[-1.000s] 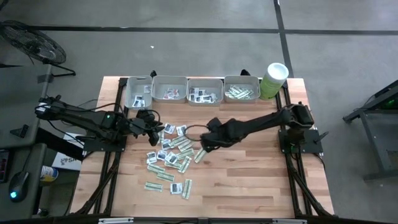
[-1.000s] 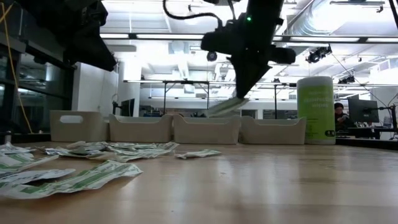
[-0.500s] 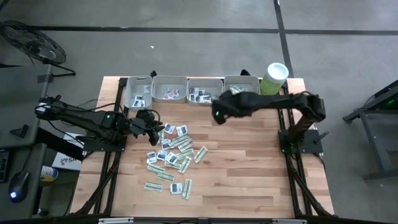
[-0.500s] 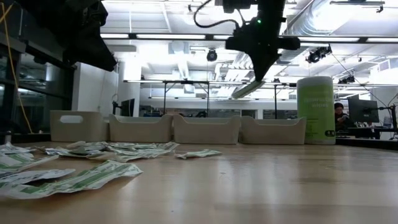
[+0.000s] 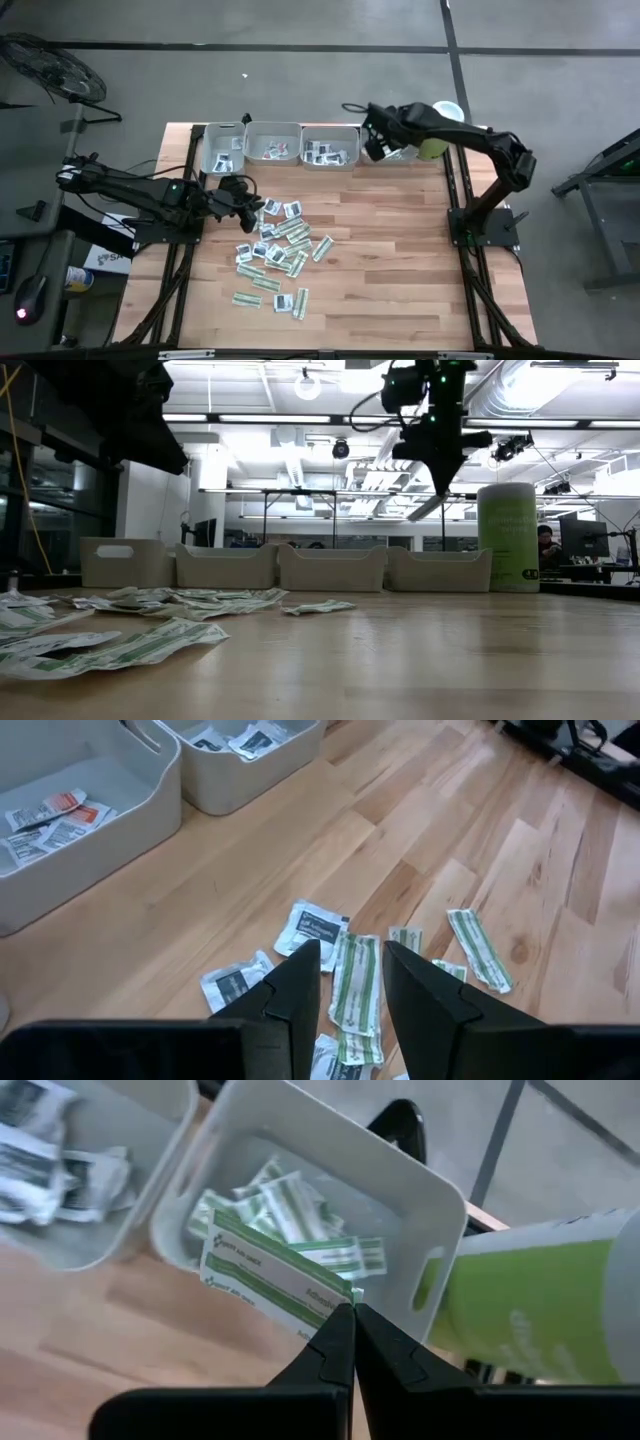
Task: Pick & Place First Aid Supplies
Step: Put the green bandage into the right gray bin
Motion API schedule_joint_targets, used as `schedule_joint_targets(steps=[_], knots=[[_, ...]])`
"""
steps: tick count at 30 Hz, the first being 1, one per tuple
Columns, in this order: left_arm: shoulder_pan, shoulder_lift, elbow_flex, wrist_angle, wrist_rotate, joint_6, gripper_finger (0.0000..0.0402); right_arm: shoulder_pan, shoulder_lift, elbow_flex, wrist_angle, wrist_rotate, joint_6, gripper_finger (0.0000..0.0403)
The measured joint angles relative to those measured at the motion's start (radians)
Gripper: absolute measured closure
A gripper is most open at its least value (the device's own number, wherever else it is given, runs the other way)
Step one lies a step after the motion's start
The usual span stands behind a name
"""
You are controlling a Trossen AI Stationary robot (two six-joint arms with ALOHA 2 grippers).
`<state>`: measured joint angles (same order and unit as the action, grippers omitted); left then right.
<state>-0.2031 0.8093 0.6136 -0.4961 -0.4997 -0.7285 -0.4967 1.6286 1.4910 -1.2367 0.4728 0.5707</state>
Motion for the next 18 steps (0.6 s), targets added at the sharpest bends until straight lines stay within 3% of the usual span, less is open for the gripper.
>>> schedule_joint_targets(steps=[9,18], knots=[[0.0,0.0,0.0,0.0,-0.011,-0.027,0.0291,-0.183,0.017,0.0,0.034,-0.112,-0.147,0.0403],[0.0,0.0,0.0,0.0,-0.018,-0.04,0.0291,-0.263,0.068,0.0,0.128,-0.242,-0.178,0.0403]])
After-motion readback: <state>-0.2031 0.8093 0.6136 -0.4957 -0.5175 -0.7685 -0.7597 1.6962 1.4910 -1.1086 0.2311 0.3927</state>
